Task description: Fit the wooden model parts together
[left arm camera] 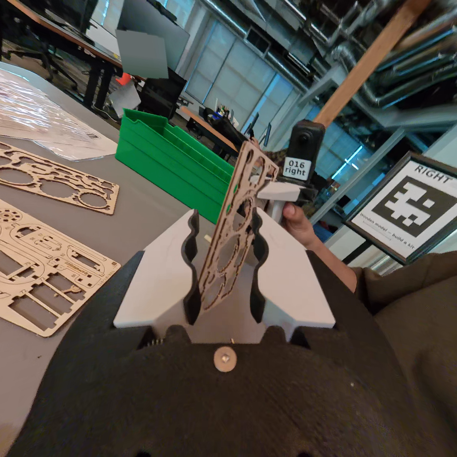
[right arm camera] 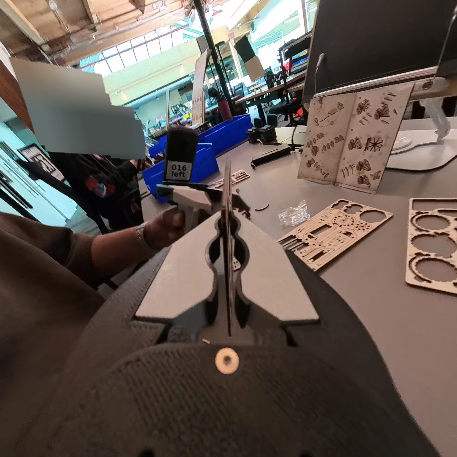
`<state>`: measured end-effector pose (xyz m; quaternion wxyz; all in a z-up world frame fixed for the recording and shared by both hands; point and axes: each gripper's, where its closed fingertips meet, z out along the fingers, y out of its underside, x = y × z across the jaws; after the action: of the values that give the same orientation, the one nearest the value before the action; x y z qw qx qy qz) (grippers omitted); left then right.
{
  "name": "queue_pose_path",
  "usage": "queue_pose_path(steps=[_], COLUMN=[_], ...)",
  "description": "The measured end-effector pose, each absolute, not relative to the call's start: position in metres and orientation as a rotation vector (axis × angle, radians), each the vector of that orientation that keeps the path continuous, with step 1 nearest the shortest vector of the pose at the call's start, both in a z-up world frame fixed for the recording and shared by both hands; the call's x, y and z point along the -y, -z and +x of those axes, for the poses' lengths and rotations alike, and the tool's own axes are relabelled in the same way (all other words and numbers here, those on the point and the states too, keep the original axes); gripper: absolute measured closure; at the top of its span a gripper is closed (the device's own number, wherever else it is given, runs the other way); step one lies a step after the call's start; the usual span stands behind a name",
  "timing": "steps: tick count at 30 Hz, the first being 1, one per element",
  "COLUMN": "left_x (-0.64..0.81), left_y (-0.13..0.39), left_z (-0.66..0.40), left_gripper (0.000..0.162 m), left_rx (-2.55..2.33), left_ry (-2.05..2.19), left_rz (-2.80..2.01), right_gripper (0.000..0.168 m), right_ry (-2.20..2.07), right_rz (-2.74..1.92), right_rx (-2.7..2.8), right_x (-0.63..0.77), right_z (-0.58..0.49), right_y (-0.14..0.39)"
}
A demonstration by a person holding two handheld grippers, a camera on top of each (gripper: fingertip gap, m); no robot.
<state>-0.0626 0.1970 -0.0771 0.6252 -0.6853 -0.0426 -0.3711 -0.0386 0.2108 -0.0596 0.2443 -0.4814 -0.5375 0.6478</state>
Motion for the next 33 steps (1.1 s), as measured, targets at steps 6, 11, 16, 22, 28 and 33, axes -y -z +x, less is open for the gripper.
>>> queue_pose_path(steps=[6, 11, 16, 22, 28, 33], left_x=[-0.199, -0.199, -0.199, -0.199, -0.200, -0.201], left_y=[0.077, 0.073, 0.069, 0.065, 0.068, 0.070], left_z=[-0.057, -0.057, -0.057, -0.059, -0.062, -0.063], left_gripper=[0.120, 0.130, 0.132, 0.140, 0.139, 0.135], left_rx=[0.095, 0.131, 0.196, 0.304, 0.336, 0.327], left_ry=[0.824, 0.824, 0.907, 1.069, 1.026, 0.948], left_rz=[-1.579, -1.550, -1.490, -1.393, -1.405, -1.456], right_gripper=[0.167, 0.167, 0.167, 0.167, 0.165, 0.163], right_ry=[-1.556, -1.491, -1.413, -1.419, -1.319, -1.262], right_rz=[-1.202, -1.154, -1.093, -1.088, -1.060, -1.049], right_rx=[1.555, 1.533, 1.511, 1.472, 1.494, 1.520], right_x=[-0.196, -0.194, -0.193, -0.193, -0.194, -0.196], right_z=[-0.044, -0.046, -0.047, -0.048, -0.049, -0.049], right_y=[0.062, 0.058, 0.054, 0.051, 0.056, 0.060])
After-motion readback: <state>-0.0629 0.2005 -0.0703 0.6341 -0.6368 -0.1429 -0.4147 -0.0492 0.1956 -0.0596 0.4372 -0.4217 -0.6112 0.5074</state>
